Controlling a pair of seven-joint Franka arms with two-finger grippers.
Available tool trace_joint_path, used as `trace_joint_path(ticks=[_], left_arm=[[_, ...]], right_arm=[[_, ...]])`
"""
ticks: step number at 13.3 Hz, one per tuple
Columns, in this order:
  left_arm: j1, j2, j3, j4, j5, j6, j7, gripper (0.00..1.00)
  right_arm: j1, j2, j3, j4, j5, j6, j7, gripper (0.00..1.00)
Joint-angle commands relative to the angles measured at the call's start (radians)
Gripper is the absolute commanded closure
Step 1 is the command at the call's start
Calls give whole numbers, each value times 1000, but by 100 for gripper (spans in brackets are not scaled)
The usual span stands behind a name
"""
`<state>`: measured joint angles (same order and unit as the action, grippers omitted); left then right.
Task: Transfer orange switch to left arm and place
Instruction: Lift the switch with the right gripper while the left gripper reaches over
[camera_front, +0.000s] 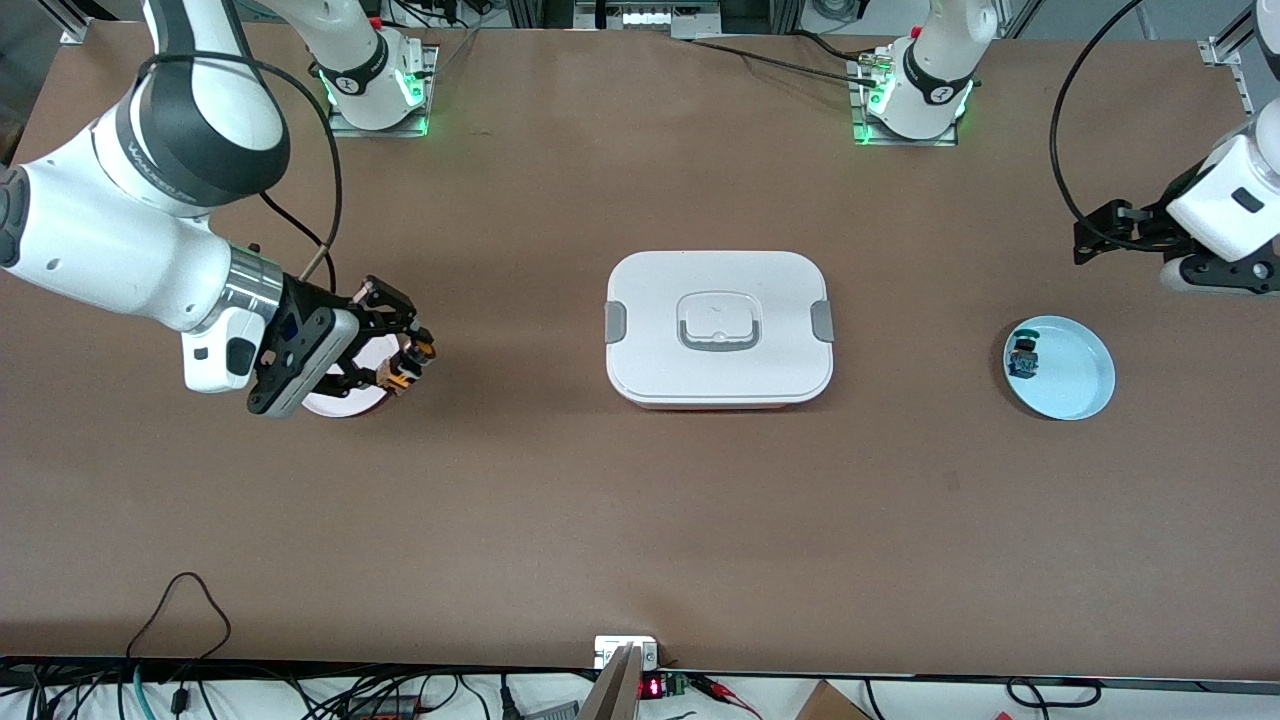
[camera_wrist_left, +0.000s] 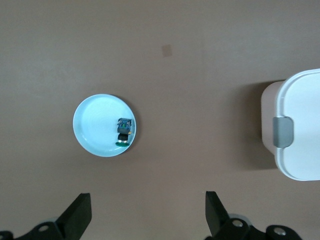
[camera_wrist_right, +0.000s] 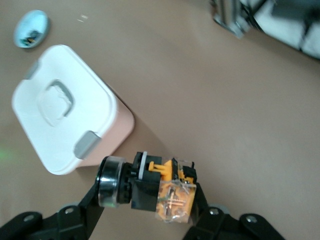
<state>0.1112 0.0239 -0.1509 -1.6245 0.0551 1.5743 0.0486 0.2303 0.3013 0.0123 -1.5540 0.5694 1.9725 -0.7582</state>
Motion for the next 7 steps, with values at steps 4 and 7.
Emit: trace_joint_path(ticks=[4,7], left_arm=[[-19,34,1,130,-24,-144,8,0],[-21,33,-1,166,-113,-218,2,0]], right_arm=[[82,7,5,20,321,52,-329,100],[133,21,5,54,479,52,-395,100]])
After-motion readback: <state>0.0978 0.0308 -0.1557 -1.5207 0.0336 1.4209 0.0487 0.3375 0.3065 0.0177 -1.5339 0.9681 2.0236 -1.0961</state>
